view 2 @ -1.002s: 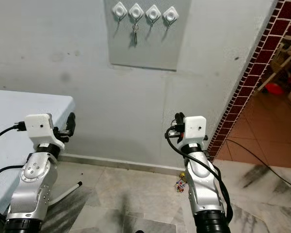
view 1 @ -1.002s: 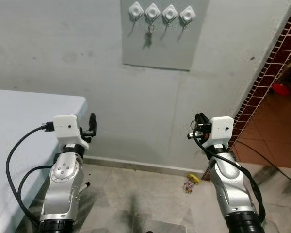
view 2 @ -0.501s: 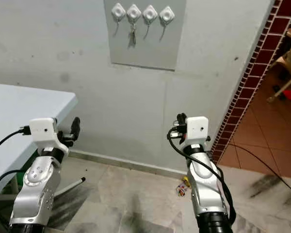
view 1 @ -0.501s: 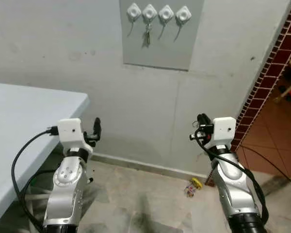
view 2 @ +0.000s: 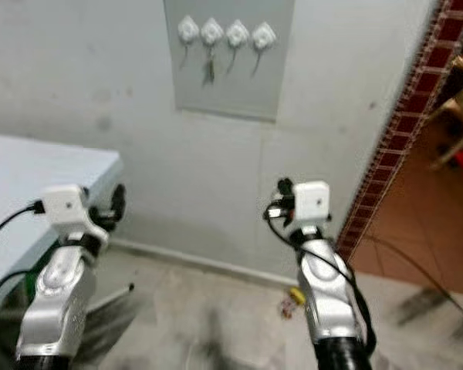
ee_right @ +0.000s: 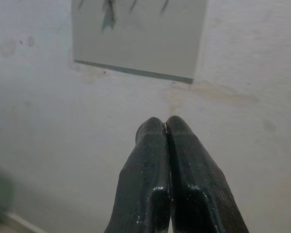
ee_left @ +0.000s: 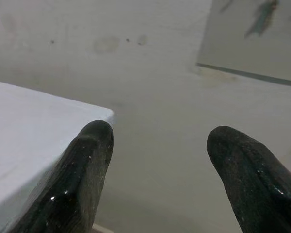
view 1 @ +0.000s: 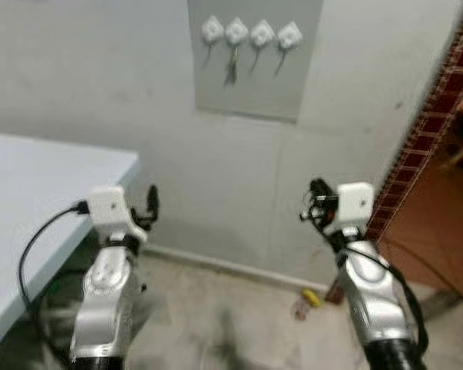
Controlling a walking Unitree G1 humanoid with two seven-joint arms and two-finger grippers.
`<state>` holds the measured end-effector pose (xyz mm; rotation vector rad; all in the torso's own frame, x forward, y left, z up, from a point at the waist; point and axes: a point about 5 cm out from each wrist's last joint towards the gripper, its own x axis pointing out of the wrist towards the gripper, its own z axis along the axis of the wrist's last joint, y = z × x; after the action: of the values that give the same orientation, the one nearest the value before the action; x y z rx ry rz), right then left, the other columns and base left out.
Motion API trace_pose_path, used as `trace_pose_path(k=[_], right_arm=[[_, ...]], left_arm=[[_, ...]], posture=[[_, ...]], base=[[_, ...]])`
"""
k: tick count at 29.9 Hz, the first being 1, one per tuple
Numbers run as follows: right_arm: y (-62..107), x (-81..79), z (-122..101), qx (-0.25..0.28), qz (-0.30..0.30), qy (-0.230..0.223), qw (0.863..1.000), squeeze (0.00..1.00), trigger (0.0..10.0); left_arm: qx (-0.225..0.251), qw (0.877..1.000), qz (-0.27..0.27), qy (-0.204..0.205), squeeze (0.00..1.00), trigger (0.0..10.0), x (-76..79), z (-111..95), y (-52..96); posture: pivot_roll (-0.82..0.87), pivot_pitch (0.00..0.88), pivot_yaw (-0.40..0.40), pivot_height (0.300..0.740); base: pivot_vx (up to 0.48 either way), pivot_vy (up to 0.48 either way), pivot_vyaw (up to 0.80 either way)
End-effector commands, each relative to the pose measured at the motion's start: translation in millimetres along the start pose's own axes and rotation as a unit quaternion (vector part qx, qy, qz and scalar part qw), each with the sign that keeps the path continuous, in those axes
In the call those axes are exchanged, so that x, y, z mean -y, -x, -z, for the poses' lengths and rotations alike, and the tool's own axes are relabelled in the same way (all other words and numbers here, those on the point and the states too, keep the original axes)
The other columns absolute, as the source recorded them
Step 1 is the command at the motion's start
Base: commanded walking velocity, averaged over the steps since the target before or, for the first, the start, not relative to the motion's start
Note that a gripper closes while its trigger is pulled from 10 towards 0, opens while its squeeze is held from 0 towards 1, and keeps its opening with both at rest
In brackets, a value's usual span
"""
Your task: Hang keys on a hook
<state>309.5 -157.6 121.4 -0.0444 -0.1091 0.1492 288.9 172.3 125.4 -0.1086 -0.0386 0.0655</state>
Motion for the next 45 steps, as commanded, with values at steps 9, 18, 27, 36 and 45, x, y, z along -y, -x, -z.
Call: trace_pose_path(k=[9,18,27,36,45], right_arm=[[-2.8,-7.3,-6.0,0.007,-0.015,-0.007,1.0,0.0,10.0],[-1.8,-7.1,-6.1,0.005,-0.017,-0.006,1.0,0.0,10.0],[-1.9,-7.1,-5.9,0.005,-0.019,-0.006,1.0,0.0,10.0],[-3.3,-8.9,-7.0,0.005,-0.024,-0.007,1.0,0.0,10.0],[-3.4,-10.0,-6.9,0.003,-0.032,-0.006,0.999,0.0,10.0]], left_arm=[[0.001,1.0,-0.009,-0.001,0.0,10.0,-6.0,-3.1,0.0],[-0.004,1.0,-0.011,0.001,0.0,10.0,-5.3,-1.2,1.1],[-0.004,1.0,-0.014,0.003,0.0,10.0,-5.1,-0.9,1.0],[-0.001,1.0,-0.017,0.004,0.0,10.0,-5.4,-2.0,0.5],[-0.009,0.999,-0.031,-0.003,0.0,10.0,-6.2,-0.8,0.2]], posture=[[-0.09,0.0,-0.03,0.74],[-0.09,0.0,-0.035,0.74],[-0.08,0.0,-0.037,0.74],[-0.08,0.0,-0.042,0.74],[-0.08,0.0,-0.045,0.74]], base=[[0.398,0.0,0.0],[0.398,0.0,0.0],[0.398,0.0,0.0],[0.393,0.0,0.0],[0.334,0.0,0.0]])
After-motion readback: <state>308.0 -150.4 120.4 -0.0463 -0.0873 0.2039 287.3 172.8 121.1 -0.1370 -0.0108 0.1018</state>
